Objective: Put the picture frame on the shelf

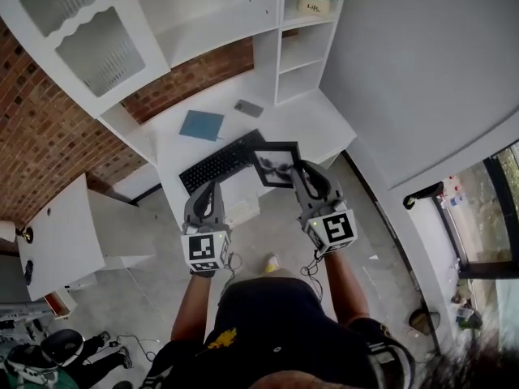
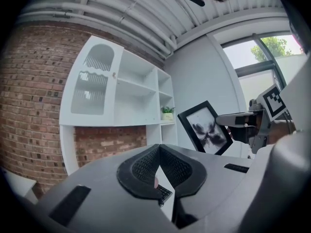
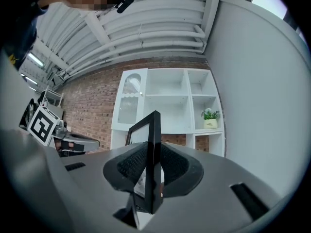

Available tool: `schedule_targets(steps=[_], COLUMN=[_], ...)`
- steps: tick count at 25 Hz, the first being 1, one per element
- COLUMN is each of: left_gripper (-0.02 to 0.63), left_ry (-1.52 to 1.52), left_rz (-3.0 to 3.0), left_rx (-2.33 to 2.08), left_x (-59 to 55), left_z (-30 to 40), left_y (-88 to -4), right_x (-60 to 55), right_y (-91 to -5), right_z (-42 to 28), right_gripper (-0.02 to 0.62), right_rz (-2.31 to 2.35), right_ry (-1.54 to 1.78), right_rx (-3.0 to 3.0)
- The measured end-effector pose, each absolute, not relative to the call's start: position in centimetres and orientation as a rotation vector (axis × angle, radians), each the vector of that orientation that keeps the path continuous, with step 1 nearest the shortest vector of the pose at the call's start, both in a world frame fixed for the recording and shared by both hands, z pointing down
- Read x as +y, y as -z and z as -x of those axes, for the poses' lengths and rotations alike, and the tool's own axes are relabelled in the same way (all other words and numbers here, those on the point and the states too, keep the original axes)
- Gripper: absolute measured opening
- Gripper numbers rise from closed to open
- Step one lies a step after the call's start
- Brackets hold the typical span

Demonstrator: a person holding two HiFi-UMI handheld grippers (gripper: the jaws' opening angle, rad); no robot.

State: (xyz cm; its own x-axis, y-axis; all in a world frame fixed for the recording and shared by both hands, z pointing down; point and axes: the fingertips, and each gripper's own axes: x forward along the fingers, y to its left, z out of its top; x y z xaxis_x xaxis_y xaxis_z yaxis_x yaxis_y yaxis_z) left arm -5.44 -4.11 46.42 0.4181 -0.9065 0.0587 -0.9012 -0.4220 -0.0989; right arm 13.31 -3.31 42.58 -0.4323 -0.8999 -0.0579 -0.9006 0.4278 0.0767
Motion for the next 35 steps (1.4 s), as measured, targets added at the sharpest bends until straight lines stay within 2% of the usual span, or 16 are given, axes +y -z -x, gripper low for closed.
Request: schedule_targets(steps=[14,21,35], left_gripper=[0.018,0.018,0.018], left_ry=[0.193,0.137,0.106], left_rz=[2.598,2.612,2.614], left_rx=[1.69,1.633,1.654], left_x=[-14.4,-20.4,-24.9], left_z=[4.8,4.2,8.3], left_y=[-48.5,-46.0,-46.0], right_x=[-13.4,-18.4,-25.3], right_y=[-43.8,-41.8,-40.7], right_z=[-13.8,-13.0,-9.1], right_gripper=[0.08,0.08,0.08], right_rz=[1.621,1.633,1.603], right_ry=[-0.181,-0.216,-0.282], right_rx=[2.67,2.68,2.774])
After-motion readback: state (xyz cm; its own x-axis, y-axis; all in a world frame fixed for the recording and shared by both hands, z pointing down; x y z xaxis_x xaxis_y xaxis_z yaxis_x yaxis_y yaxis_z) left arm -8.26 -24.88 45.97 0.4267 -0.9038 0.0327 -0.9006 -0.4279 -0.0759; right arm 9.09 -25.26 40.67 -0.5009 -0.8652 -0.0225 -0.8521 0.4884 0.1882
